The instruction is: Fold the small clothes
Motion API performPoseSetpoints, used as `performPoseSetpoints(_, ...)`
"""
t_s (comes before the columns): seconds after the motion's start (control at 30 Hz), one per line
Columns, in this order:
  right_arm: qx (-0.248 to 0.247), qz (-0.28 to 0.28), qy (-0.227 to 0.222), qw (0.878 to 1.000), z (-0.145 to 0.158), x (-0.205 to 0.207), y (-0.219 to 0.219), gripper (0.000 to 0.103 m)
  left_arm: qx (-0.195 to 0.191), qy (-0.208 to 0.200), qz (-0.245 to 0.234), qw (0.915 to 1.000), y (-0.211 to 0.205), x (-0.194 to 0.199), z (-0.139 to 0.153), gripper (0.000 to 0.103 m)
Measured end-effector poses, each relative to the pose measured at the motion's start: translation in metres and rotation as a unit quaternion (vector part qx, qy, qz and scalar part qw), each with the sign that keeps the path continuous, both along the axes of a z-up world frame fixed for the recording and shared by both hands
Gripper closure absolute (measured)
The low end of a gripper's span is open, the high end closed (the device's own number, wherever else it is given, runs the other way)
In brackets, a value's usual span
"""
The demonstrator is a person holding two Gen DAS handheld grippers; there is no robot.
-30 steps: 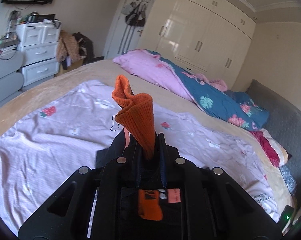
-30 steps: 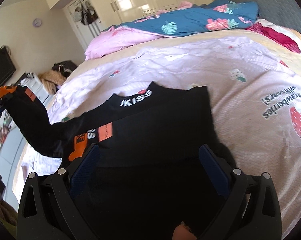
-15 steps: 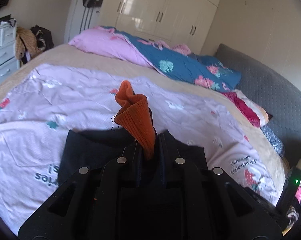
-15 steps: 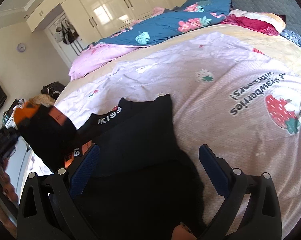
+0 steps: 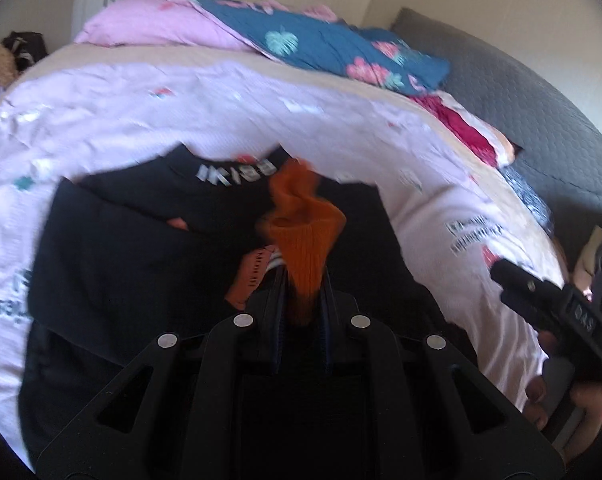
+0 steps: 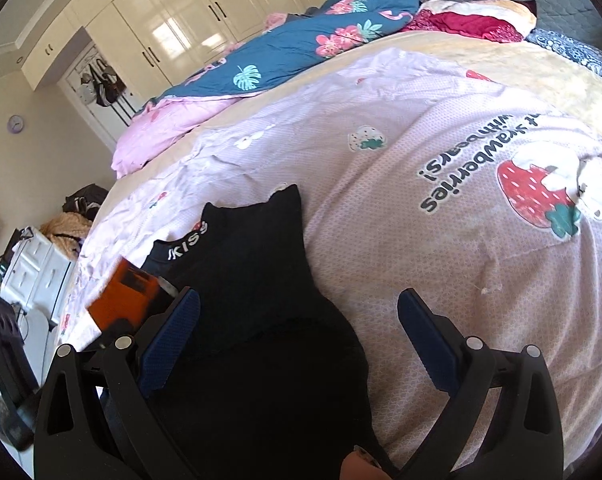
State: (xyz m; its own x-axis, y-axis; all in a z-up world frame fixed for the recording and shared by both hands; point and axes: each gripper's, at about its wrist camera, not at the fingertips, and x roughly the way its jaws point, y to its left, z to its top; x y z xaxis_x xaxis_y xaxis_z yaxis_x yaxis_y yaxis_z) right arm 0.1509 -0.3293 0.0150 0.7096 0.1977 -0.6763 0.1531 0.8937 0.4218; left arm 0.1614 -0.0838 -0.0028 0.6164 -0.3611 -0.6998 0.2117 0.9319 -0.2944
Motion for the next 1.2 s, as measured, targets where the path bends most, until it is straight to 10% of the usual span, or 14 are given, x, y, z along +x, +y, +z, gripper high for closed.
performPoseSetpoints(0.17, -0.003, -0.005, 0.008, 1.0, -0.004, 0.001, -0.001, 0.004, -0.01, 0.026, -0.044, 0.9987, -0.017, -0.006, -0.014, 0.092)
performPoseSetpoints(0.47, -0.005, 0.057, 0.042, 0.998, -0.022, 0.015, 0.031, 0.007, -0.023, 0.015, -0.029, 0.9992, 0.015, -0.016, -0.005, 0.053)
performPoseSetpoints(0.67, -0.014, 0.115, 0.085, 0.99, -0.052, 0.034, 0.073, 0.028, -0.01, 0.015, 0.073, 0.9972, 0.077, -0.003, 0.004, 0.042)
performPoseSetpoints(0.77, -0.03, 0.138, 0.09, 0.986, -0.062, 0.042, 0.089, 0.064, -0.026, 0.018, 0.117, 0.9926, 0.111, -0.001, 0.005, 0.04)
performPoseSetpoints(0.83, -0.047, 0.155, 0.075, 0.984, -0.059, 0.04, 0.095, 0.095, -0.029, 0.019, 0.148, 0.9884, 0.133, 0.0, 0.005, 0.039)
performPoseSetpoints(1.2, -0.127, 0.252, -0.095, 0.955, 0.059, 0.041, 0.132, 0.096, -0.059, 0.038, 0.231, 0.9703, 0.202, 0.006, -0.01, 0.039)
